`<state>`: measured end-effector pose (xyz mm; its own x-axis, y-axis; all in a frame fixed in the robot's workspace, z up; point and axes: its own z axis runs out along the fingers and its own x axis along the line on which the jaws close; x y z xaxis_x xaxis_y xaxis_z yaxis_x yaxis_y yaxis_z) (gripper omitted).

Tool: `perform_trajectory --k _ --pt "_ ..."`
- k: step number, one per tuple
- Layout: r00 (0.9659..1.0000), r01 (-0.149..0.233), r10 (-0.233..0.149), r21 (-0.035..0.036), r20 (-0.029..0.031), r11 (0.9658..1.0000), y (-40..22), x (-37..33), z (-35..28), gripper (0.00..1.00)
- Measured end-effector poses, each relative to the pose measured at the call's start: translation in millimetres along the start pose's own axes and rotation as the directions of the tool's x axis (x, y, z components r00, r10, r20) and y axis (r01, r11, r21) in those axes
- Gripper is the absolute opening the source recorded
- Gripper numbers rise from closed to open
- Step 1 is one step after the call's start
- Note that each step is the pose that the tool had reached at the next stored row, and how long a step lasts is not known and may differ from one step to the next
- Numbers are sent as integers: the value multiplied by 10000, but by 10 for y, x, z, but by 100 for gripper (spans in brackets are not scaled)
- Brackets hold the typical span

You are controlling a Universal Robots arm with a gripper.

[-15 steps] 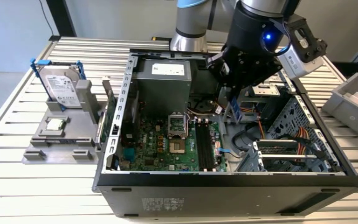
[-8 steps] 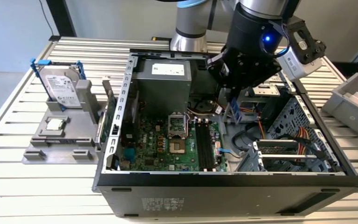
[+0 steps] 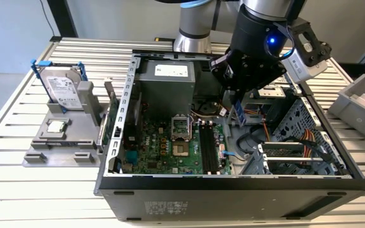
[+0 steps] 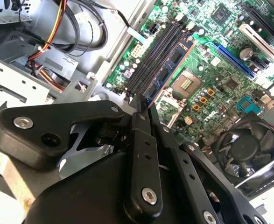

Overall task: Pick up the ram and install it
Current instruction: 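Insert the ram into the slot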

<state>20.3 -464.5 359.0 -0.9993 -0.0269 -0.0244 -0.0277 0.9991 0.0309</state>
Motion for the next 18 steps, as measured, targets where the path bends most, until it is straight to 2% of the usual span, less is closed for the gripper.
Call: perform_trajectory --k 9,18 --pt "10000 0 0 0 0 10000 0 0 5 0" --pt "10000 -26 26 0 1 10000 -3 4 95 0"
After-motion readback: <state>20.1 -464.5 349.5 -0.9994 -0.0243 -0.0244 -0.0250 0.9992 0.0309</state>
